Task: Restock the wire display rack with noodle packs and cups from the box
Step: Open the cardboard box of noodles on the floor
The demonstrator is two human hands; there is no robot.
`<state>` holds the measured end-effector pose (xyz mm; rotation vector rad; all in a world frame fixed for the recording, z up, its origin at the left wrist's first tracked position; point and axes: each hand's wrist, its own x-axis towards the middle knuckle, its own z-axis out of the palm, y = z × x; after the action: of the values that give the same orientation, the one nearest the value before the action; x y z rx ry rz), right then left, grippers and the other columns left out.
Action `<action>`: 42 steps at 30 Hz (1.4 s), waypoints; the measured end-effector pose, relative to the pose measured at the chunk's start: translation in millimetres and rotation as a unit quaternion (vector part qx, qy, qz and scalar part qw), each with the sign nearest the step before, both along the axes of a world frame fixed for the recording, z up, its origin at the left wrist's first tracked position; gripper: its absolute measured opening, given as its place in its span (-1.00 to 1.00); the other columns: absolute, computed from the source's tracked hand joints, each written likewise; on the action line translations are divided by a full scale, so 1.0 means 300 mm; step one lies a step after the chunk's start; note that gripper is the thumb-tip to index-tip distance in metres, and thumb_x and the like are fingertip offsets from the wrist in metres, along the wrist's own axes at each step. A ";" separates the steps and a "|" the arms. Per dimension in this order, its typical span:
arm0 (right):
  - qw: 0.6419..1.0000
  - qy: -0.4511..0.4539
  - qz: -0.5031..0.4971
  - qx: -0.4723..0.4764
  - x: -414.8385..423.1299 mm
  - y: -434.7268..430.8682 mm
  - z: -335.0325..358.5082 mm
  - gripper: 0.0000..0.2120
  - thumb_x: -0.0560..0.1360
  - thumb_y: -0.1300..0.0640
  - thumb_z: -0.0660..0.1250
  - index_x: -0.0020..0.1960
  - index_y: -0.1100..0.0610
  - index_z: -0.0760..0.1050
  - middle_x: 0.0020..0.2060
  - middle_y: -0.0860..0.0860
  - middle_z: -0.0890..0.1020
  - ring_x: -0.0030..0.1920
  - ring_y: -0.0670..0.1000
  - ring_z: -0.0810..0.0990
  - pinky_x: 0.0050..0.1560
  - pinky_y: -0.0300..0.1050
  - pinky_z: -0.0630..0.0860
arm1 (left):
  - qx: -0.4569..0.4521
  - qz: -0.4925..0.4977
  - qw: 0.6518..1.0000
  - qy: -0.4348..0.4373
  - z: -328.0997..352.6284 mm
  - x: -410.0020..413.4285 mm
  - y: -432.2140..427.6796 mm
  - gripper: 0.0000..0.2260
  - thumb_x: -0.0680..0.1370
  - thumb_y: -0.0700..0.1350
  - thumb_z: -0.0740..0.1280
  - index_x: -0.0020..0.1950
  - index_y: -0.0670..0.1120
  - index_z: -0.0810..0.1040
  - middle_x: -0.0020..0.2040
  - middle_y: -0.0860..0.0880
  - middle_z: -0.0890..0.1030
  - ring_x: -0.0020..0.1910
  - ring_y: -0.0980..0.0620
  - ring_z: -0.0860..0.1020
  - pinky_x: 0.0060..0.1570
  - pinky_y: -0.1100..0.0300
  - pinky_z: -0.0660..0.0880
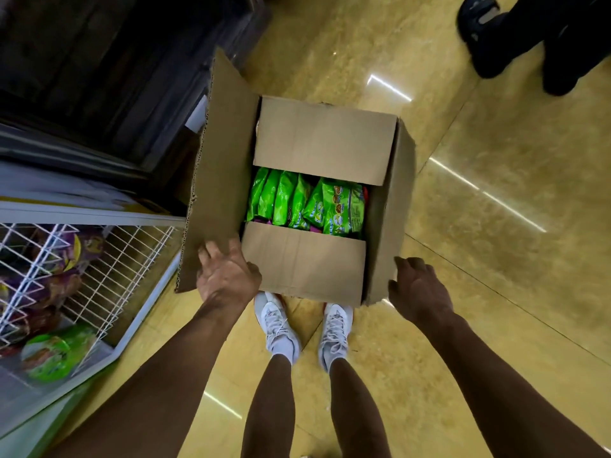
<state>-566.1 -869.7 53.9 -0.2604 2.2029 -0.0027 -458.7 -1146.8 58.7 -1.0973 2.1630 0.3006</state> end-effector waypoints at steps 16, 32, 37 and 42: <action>0.988 -0.068 0.123 -0.069 0.141 -0.276 -0.212 -0.48 0.65 0.02 0.15 0.59 0.03 0.16 0.43 0.07 0.37 0.43 0.11 0.34 0.41 -0.03 0.36 | 0.081 0.065 0.994 0.033 -0.186 0.158 -0.148 -0.28 0.61 -0.05 0.25 0.66 0.08 -0.09 0.65 -0.14 -0.01 0.63 -0.12 -0.02 0.52 -0.03 0.21; 0.984 -0.043 0.146 -0.091 0.261 -0.522 -0.323 -0.50 0.62 0.04 0.20 0.54 0.00 0.21 0.37 0.03 0.40 0.37 0.09 0.36 0.28 -0.08 0.38 | 0.184 0.077 0.972 0.123 -0.359 0.214 -0.167 -0.35 0.59 -0.03 0.27 0.64 0.04 0.07 0.52 -0.12 0.25 0.46 -0.17 0.29 0.37 -0.03 0.39; 0.985 -0.037 0.142 -0.095 0.208 -0.587 -0.356 -0.42 0.56 0.04 0.30 0.53 0.00 0.22 0.37 0.06 0.39 0.38 0.11 0.36 0.32 -0.05 0.39 | 0.102 0.007 0.973 0.206 -0.359 0.193 -0.114 -0.40 0.56 0.01 0.28 0.59 0.01 0.21 0.50 -0.09 0.23 0.46 -0.11 0.18 0.39 0.01 0.37; 0.989 -0.026 0.113 -0.094 0.127 -0.575 -0.352 -0.42 0.61 0.06 0.25 0.58 0.03 0.17 0.46 0.08 0.35 0.48 0.12 0.29 0.46 -0.04 0.28 | 0.114 -0.014 0.971 0.210 -0.352 0.081 -0.091 -0.43 0.60 0.02 0.24 0.60 0.02 0.20 0.57 -0.07 0.18 0.53 -0.08 0.13 0.49 0.06 0.22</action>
<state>-528.0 -1042.1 -51.6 -0.6071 2.1118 -0.0918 -434.3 -1174.2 -46.9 -0.9322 2.4279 0.8104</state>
